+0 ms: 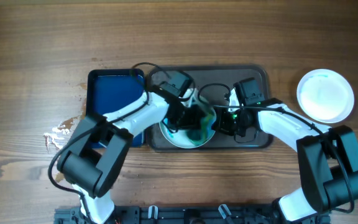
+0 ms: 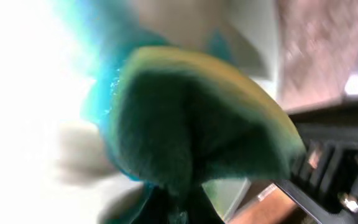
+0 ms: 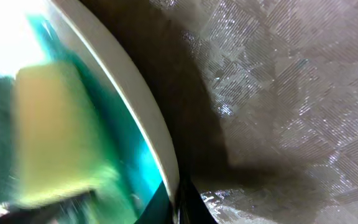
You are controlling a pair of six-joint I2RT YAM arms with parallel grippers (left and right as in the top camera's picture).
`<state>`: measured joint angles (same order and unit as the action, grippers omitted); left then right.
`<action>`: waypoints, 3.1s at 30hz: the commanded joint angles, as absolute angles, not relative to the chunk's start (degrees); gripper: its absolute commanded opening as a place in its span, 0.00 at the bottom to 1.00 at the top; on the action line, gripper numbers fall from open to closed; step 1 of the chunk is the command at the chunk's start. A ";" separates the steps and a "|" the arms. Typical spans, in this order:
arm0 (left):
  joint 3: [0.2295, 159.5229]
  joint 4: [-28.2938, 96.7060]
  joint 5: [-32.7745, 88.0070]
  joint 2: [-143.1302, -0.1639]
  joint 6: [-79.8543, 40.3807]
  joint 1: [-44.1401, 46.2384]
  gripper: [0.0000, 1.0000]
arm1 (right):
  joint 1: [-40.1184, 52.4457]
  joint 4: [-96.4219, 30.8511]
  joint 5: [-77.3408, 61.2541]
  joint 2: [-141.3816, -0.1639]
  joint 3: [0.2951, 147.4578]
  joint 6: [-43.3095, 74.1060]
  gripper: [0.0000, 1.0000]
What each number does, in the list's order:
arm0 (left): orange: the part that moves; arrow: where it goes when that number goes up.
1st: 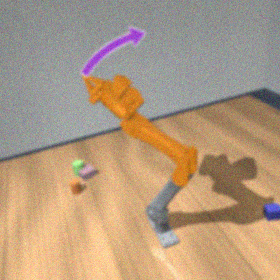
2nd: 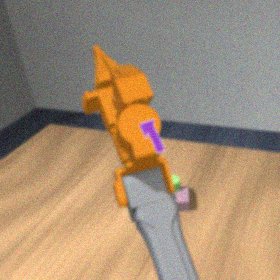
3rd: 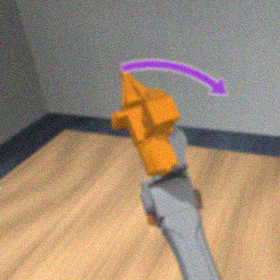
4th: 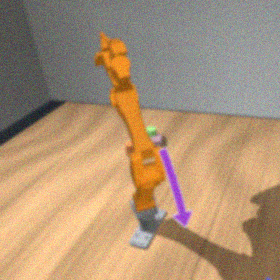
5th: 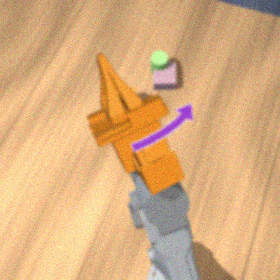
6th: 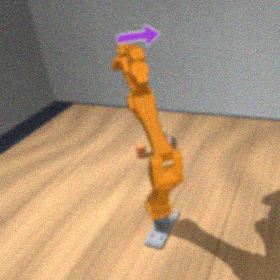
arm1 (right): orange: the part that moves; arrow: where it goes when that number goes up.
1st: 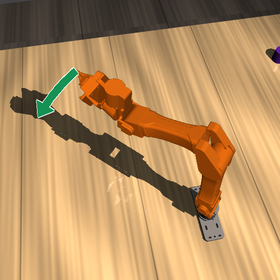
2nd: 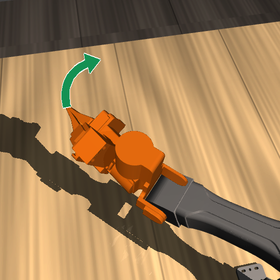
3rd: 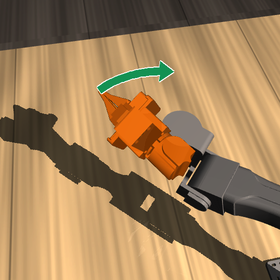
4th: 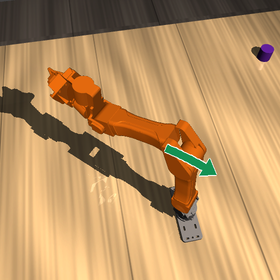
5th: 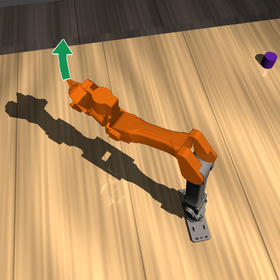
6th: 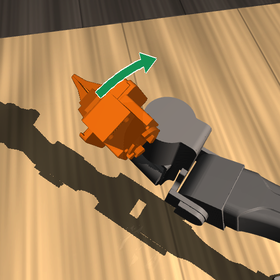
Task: Clean dirty plates on tray and stack at the side
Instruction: 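Scrub the held white plate with the sponge using the left gripper, then return the sponge to the blue water tray with the left gripper, then lift the plate with the right gripper and tilt it over the water tray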
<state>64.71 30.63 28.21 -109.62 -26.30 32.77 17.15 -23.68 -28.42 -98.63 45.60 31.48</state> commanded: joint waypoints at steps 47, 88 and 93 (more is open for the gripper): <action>72.01 54.22 -0.30 -101.71 -22.72 -0.30 0.04 | 17.23 -26.87 -22.33 -101.25 43.18 30.00 0.04; 71.90 50.50 2.04 -88.92 -22.96 4.01 1.00 | 17.26 -62.52 -8.36 -98.98 74.22 13.50 0.05; 71.90 47.33 2.09 -88.92 -24.91 -1.93 1.00 | 19.07 -62.57 -8.36 -98.98 75.40 13.63 0.04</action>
<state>72.05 47.99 3.07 -89.34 -23.33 1.28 17.54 -63.61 -8.88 -99.11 73.93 14.61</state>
